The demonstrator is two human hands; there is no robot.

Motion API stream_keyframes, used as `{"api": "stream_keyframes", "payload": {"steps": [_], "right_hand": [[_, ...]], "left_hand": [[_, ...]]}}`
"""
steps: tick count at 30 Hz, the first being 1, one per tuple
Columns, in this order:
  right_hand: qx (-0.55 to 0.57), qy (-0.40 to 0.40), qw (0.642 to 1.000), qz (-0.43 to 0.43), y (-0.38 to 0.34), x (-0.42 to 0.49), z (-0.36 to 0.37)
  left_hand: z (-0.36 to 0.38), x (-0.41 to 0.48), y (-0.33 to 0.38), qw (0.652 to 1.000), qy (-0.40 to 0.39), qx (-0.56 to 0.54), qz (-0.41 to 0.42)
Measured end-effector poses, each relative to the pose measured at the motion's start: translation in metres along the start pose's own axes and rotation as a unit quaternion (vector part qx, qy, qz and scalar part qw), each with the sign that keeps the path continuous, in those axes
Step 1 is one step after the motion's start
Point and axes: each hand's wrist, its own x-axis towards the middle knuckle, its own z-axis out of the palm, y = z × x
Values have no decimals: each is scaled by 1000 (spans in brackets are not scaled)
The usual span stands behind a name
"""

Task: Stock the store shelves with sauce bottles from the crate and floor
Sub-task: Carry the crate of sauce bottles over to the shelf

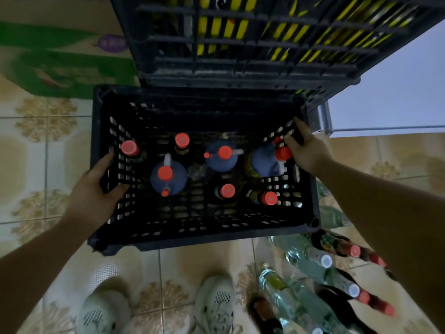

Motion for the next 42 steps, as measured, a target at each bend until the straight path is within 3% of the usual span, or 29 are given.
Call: {"api": "stream_keyframes", "payload": {"steps": [9,17,25,33,42], "right_hand": [[21,11,1000,10,-3,-2,3],[84,27,996,20,-11,-9,4],[77,50,996,23,-22,-43,0],[89,17,994,54,-86,-153,-61],[97,83,988,87,-153,-352,-191]], "left_hand": [[-5,-5,1,998,-31,48,-39],[1,-13,5,997,8,-32,-76],[-34,-14,7,992,8,-96,-83],[-168,-94,54,995,-38,-24,-85],[-358,-202,140,994,-110,21,-12]]}}
